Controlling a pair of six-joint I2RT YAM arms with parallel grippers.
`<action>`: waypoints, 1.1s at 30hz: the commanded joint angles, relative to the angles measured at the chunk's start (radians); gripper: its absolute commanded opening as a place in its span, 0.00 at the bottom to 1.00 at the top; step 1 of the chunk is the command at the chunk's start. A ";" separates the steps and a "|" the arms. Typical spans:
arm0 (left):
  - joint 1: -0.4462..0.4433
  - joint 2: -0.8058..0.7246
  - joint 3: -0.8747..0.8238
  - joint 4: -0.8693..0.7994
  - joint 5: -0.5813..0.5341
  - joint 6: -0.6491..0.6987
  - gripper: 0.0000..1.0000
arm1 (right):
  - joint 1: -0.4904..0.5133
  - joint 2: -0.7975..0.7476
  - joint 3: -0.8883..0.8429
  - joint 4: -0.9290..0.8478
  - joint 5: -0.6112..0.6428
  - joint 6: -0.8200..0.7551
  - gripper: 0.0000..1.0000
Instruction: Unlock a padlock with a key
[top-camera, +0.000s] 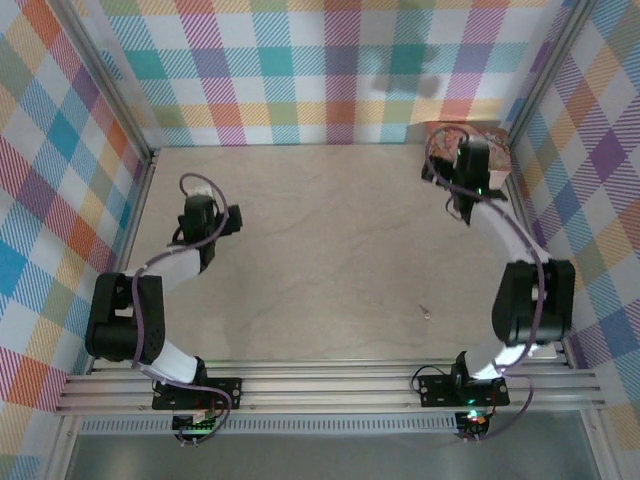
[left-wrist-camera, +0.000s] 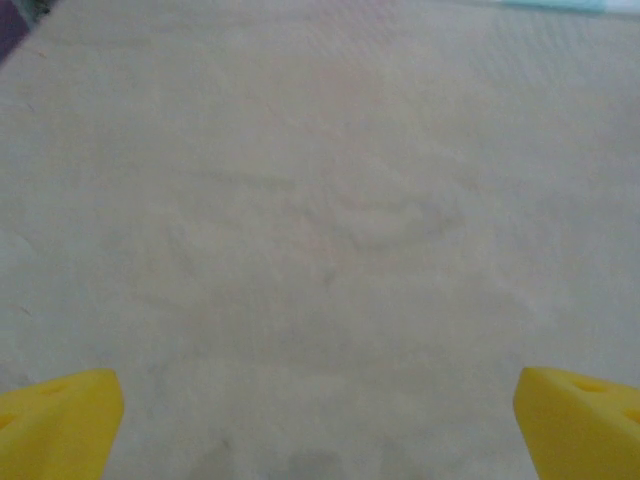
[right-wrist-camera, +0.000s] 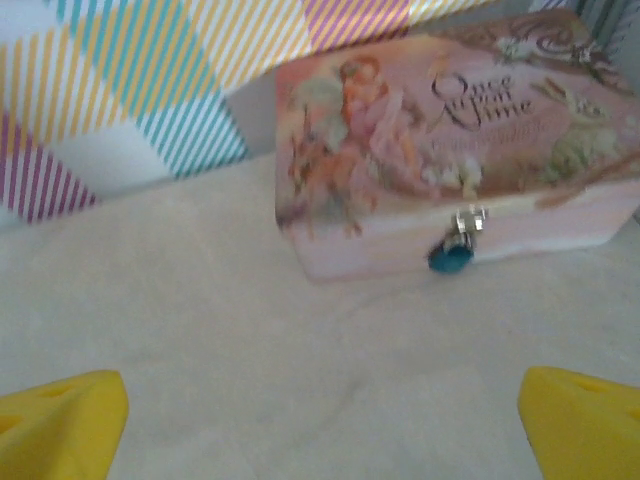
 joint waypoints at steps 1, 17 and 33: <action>0.004 0.019 0.168 -0.372 -0.004 -0.121 1.00 | 0.081 0.141 0.186 -0.446 0.112 0.115 1.00; 0.003 -0.045 0.234 -0.521 0.349 -0.247 1.00 | 0.066 0.955 1.511 -0.920 0.015 -0.045 1.00; 0.003 -0.042 0.187 -0.531 0.391 -0.283 1.00 | 0.038 0.920 1.265 -0.790 -0.167 -0.154 0.97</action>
